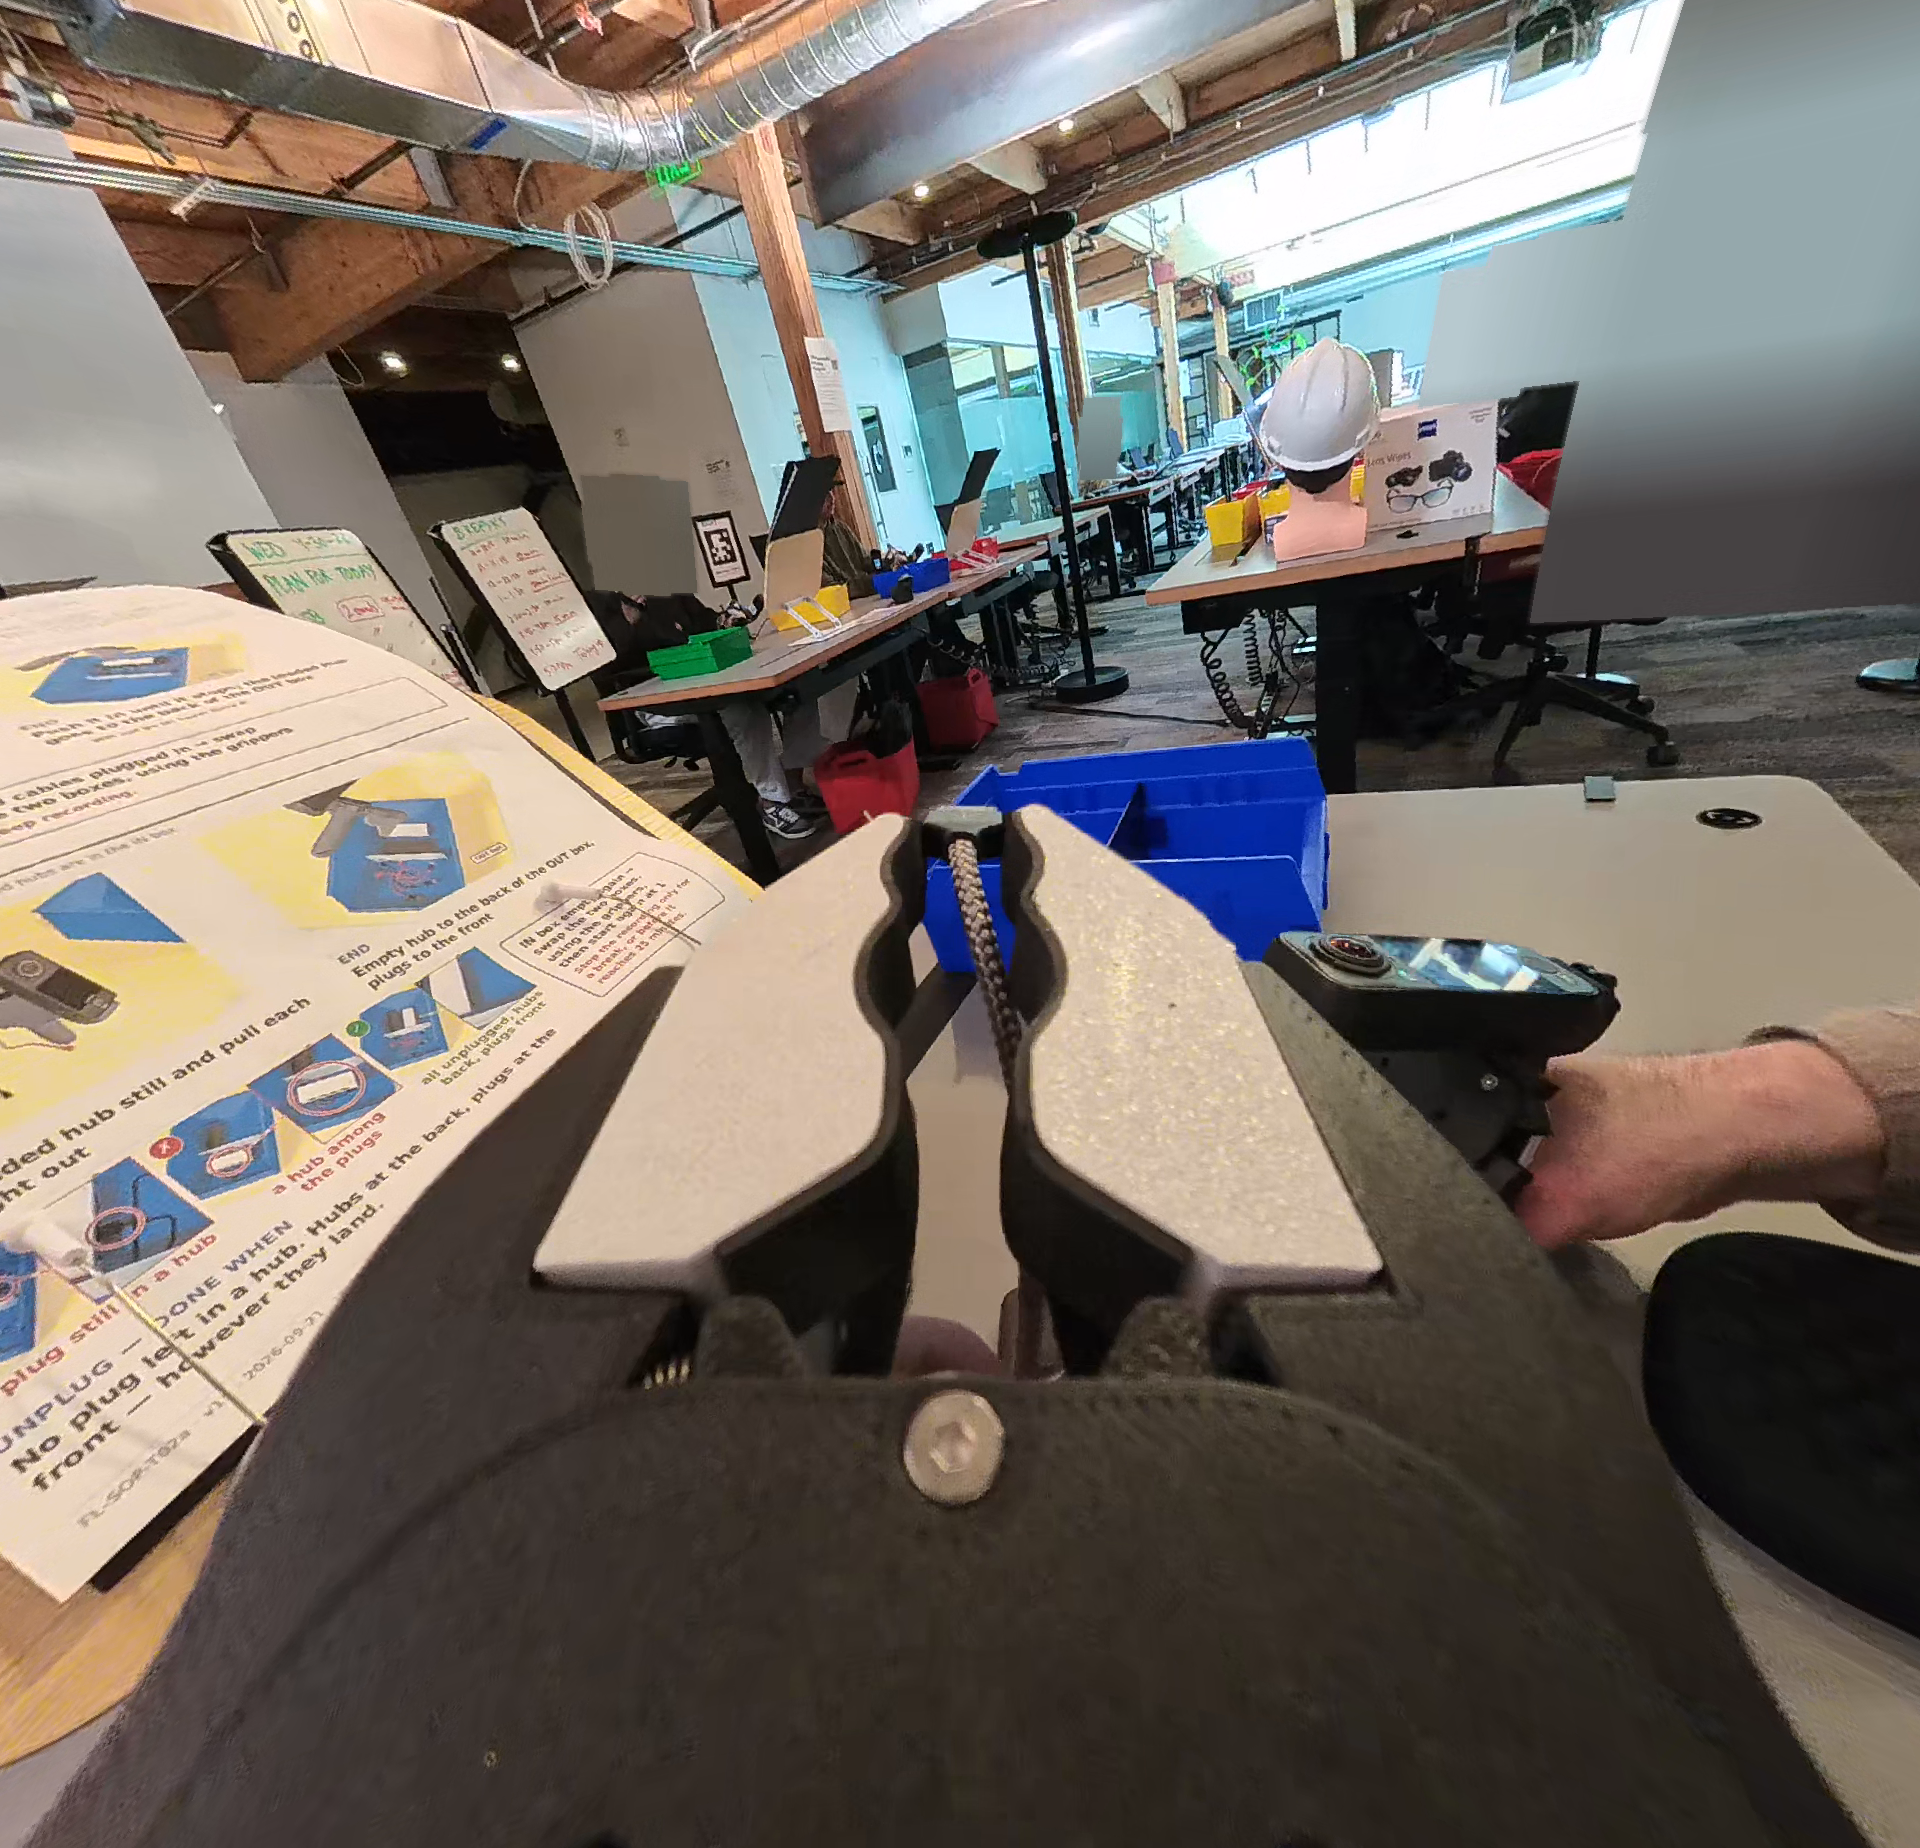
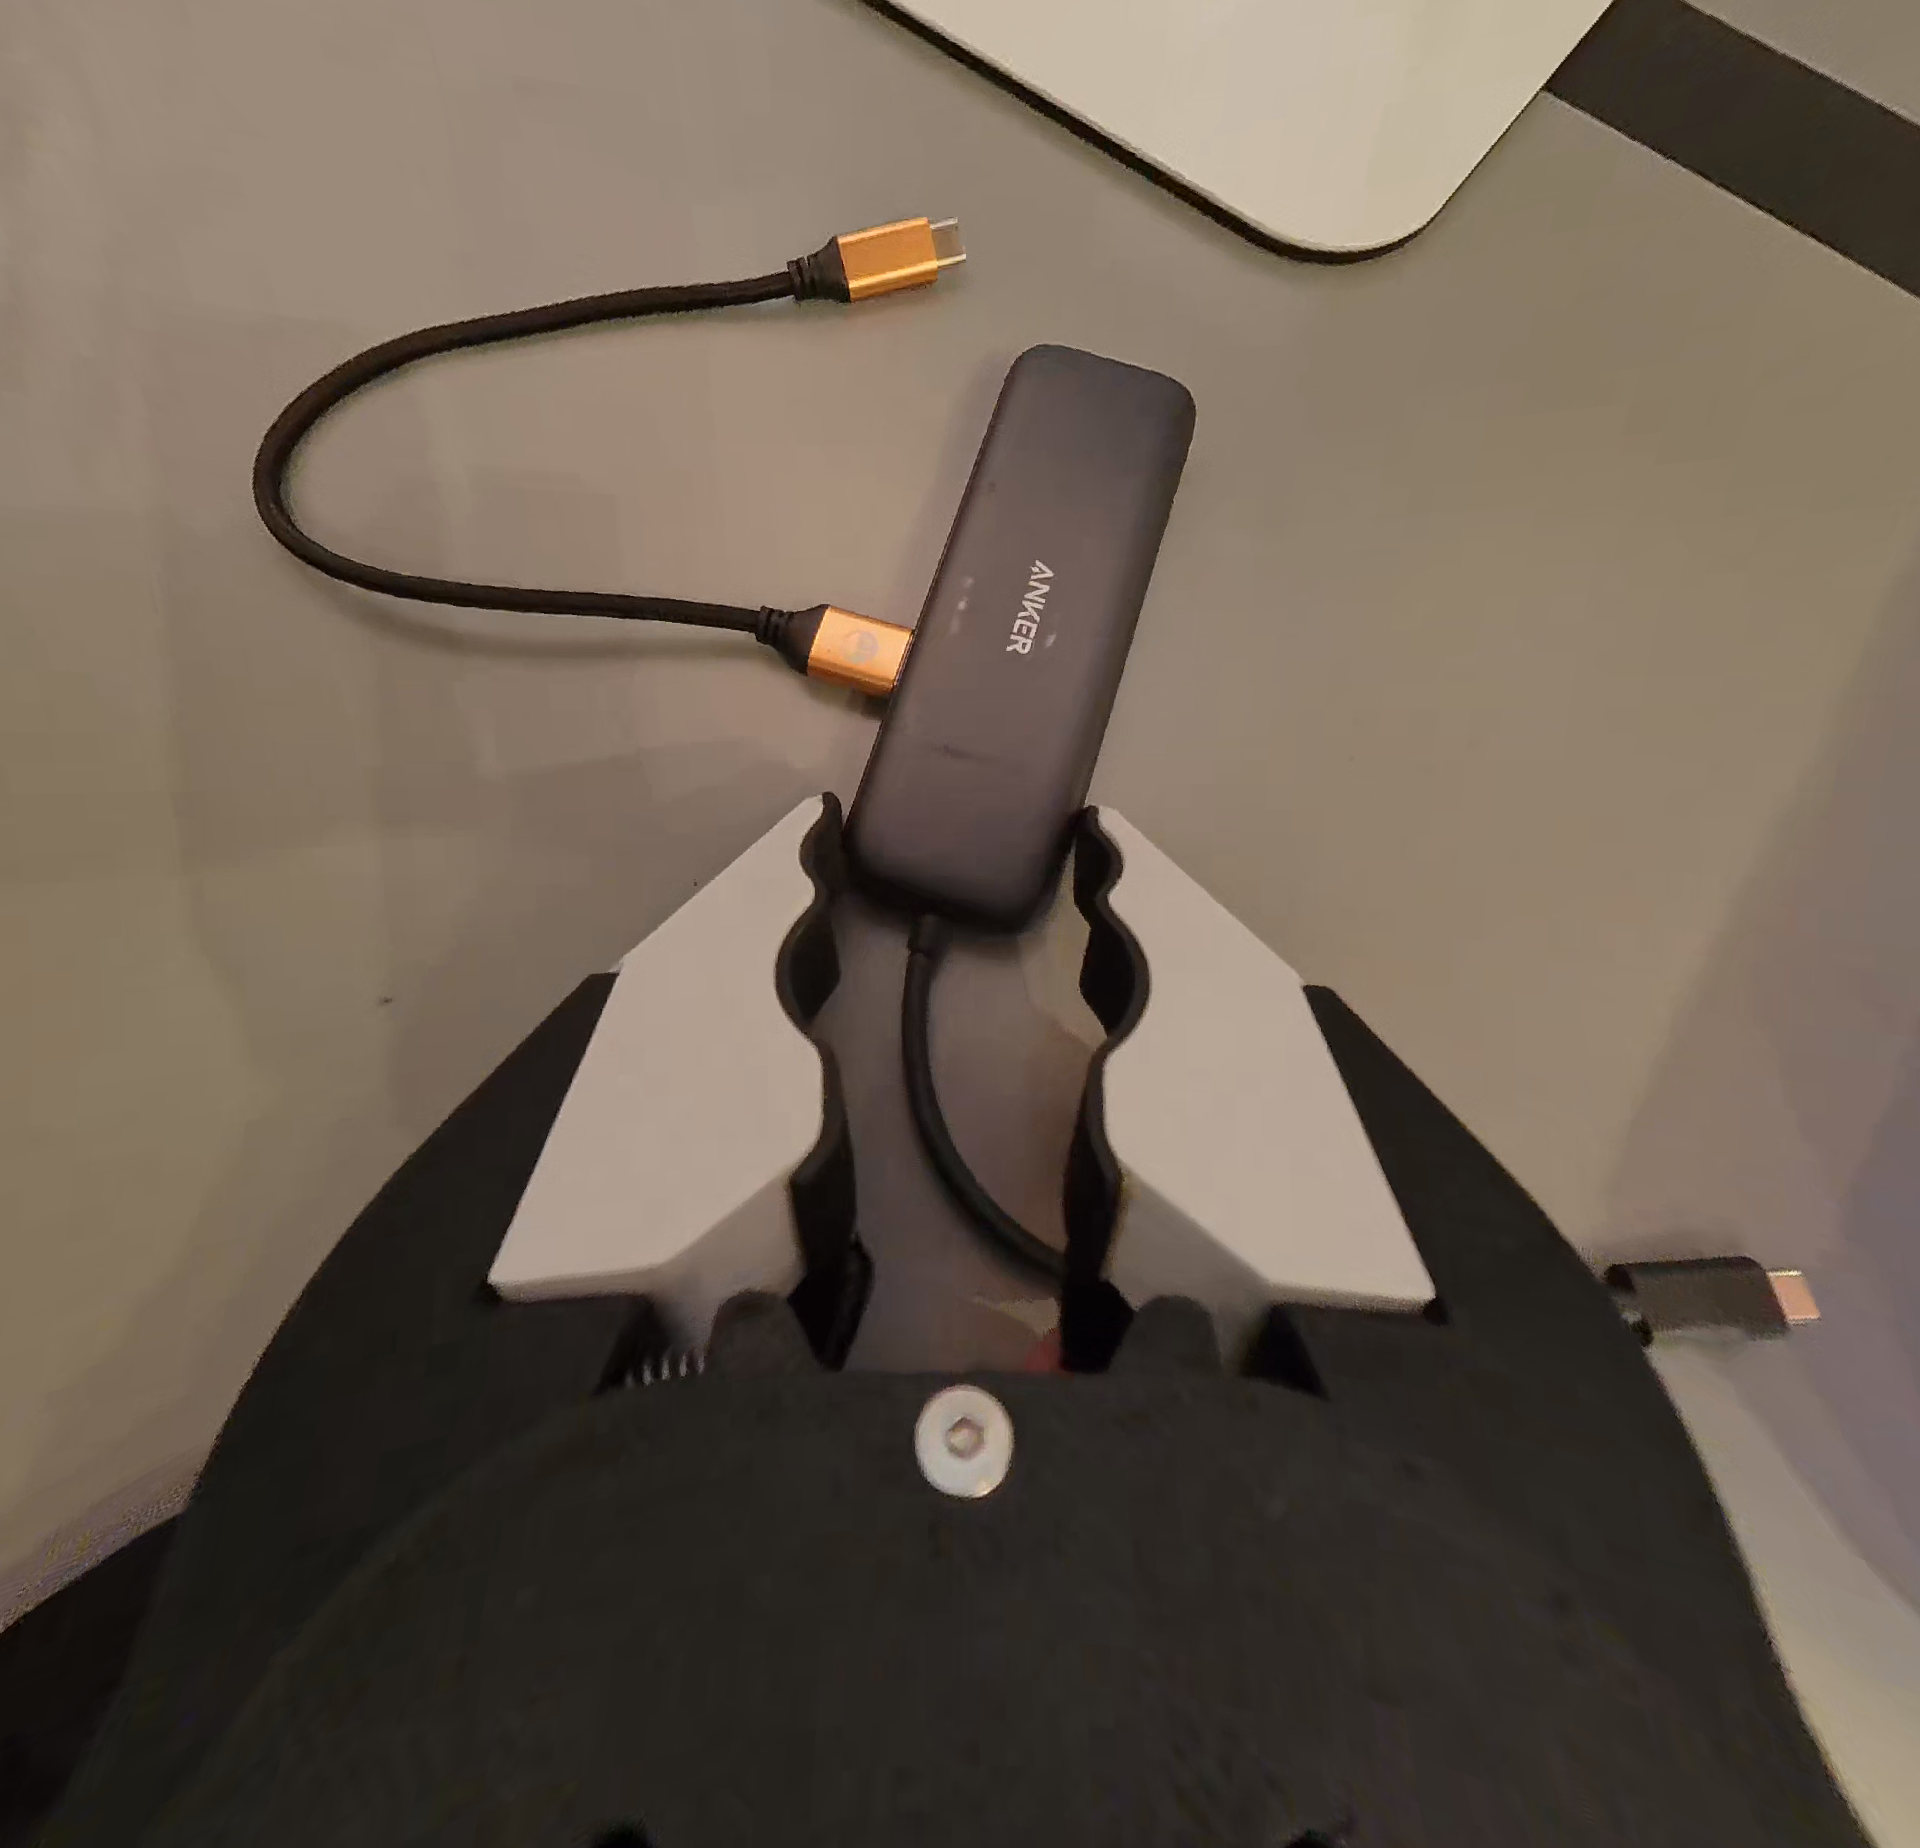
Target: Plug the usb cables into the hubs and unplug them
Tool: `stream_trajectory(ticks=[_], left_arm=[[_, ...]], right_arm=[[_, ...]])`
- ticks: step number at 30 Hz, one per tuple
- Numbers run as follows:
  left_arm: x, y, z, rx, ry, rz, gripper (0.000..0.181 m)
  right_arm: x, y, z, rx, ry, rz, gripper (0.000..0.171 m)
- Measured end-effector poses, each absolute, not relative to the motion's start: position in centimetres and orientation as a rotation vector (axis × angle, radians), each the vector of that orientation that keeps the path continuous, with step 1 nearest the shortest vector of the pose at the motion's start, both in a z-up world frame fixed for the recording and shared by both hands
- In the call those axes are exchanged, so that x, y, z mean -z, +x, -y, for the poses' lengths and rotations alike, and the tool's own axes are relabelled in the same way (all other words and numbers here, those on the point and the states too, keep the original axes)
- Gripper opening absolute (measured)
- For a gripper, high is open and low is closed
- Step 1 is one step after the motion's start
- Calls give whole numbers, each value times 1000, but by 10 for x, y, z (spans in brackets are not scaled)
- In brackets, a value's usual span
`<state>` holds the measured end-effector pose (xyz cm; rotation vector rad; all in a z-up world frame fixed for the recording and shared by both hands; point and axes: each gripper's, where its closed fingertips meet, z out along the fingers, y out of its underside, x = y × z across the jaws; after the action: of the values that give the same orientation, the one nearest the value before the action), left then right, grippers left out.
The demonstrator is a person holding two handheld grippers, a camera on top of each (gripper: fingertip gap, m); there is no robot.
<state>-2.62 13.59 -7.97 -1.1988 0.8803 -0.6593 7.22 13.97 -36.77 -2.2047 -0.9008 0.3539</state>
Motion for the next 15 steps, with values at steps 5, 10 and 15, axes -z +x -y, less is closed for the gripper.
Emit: stream_trajectory(ticks=[5, 10, 15], left_arm=[[80, -29, -137, 662, -1202, -870, 13], [85, -24, -139, 661, -1214, -881, 13], [92, -18, -139, 657, -1225, -898, 13]], right_arm=[[357, 70, -141, -425, -2160, 841, 42], [356, 78, -140, -389, -2164, 852, 42], [366, 79, -135, -333, -2168, 885, 42]])
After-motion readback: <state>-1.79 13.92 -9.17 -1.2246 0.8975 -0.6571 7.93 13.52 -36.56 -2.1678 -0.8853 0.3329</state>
